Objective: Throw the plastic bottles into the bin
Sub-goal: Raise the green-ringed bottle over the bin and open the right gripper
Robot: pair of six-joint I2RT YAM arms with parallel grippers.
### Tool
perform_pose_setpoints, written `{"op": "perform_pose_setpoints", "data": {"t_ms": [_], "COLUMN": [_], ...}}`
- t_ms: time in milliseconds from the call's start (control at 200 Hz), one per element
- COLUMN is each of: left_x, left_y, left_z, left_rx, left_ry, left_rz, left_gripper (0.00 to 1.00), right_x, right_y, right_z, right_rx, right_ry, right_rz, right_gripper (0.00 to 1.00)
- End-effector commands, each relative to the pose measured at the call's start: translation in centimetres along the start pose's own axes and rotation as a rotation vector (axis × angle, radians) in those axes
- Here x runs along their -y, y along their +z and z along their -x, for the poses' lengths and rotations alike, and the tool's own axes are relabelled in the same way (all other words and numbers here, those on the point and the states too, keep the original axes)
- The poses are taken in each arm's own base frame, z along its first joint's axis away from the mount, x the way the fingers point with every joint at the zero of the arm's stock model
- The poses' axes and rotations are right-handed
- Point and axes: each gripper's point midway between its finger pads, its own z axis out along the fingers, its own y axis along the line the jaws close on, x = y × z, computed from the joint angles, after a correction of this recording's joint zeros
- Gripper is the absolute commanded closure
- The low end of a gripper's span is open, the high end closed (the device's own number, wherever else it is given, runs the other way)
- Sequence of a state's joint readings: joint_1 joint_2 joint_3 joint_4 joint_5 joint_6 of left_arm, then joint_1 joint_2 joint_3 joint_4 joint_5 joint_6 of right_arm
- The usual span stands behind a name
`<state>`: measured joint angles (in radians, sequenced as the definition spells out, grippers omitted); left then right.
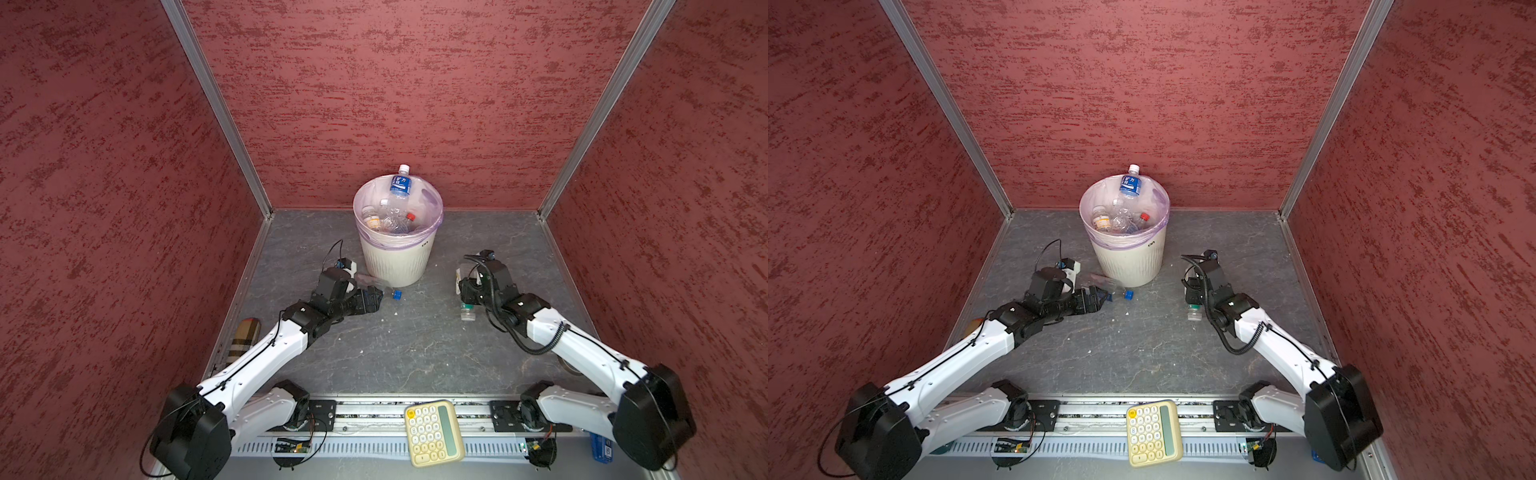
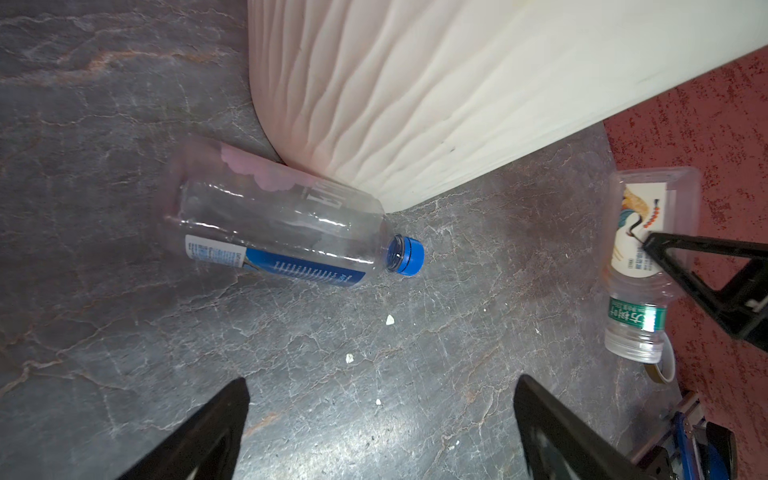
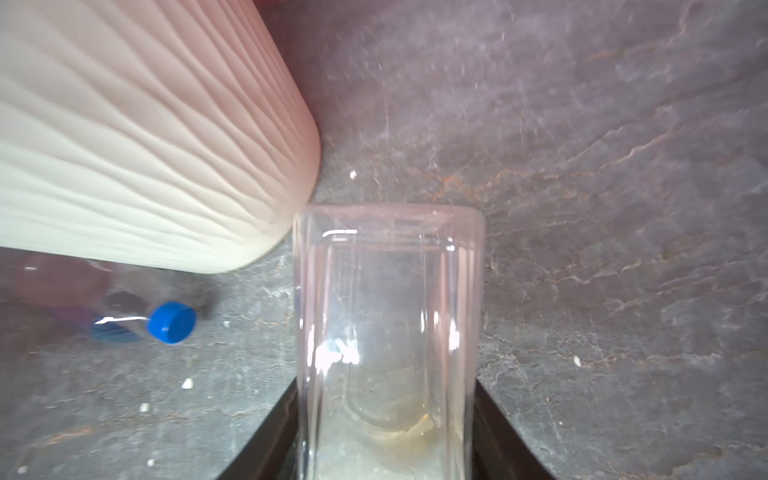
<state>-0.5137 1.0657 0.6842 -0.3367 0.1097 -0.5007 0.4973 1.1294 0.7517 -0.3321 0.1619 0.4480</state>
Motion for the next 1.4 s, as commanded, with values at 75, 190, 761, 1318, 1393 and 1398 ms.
{"op": "perform_pose_setpoints", "data": {"t_ms": [75, 190, 761, 1318, 1393, 1398], "left_x": [0.0, 0.3, 2.6, 1.6, 1.2, 1.2], "left_y": [0.1, 0.2, 0.9, 0.5, 0.2, 0.1], "left_z": [-0.7, -0.8, -1.4, -2.1, -2.5, -2.5], "left_rx": [-0.002, -0.008, -0.026, -0.017, -0.012, -0.011], "left_ry": [0.001, 0.008, 0.067, 0.077, 0.072, 0.072], "left_rz": [0.016, 0.009, -0.038, -0.022, -0.014, -0.013], "left_gripper": [0.01, 0.01, 0.01, 0.01, 0.01, 0.00], "right_x": [-1.7, -2.4, -5.8, -12.7, -14.9, -15.0], "right_y": [-3.6, -5.4, -12.4, -15.3, -15.2, -15.2], "right_z": [2.5, 3.0, 4.7, 13.8, 16.6, 16.8], "right_rx": [0.122, 0.164, 0.380, 0.548, 0.566, 0.567], "right_ry": [-0.002, -0.019, -0.090, -0.177, -0.193, -0.193], "right_rz": [0.085, 0.127, 0.357, 0.443, 0.447, 0.445], "right_gripper": [0.64, 0.64, 0.64, 0.65, 0.66, 0.66]}}
